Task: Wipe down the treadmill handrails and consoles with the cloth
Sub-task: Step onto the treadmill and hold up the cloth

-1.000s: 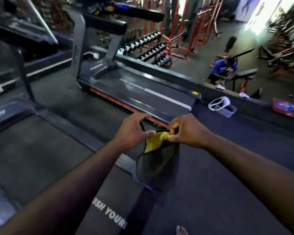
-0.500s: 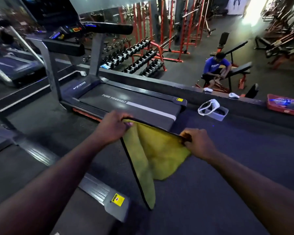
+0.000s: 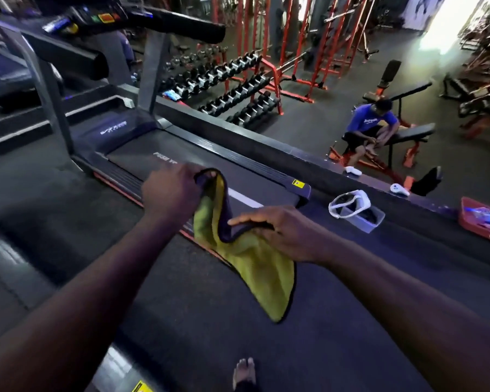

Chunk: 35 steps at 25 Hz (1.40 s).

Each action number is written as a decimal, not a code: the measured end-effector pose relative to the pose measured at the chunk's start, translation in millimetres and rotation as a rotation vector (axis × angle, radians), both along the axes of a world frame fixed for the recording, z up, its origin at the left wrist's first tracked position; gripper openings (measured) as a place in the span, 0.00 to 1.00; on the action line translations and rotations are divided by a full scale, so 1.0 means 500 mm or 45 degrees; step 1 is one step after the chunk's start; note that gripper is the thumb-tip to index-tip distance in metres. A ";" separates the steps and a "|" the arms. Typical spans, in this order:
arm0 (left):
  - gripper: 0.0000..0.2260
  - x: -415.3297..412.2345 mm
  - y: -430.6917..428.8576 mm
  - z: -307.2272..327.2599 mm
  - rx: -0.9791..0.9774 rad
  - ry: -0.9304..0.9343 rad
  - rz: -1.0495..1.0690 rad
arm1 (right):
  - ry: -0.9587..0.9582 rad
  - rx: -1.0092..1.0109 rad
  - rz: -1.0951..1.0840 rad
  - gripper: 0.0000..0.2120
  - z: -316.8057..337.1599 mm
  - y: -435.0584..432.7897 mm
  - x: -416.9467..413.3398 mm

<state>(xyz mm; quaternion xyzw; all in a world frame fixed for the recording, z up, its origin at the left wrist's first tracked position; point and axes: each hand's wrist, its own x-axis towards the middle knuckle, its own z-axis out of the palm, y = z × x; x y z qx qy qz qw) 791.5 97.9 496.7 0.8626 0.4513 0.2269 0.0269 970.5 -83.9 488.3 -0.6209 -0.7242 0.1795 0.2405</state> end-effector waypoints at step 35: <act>0.19 0.747 1.205 0.062 -0.811 -0.406 0.150 | -0.042 0.262 0.714 0.14 0.029 1.594 0.905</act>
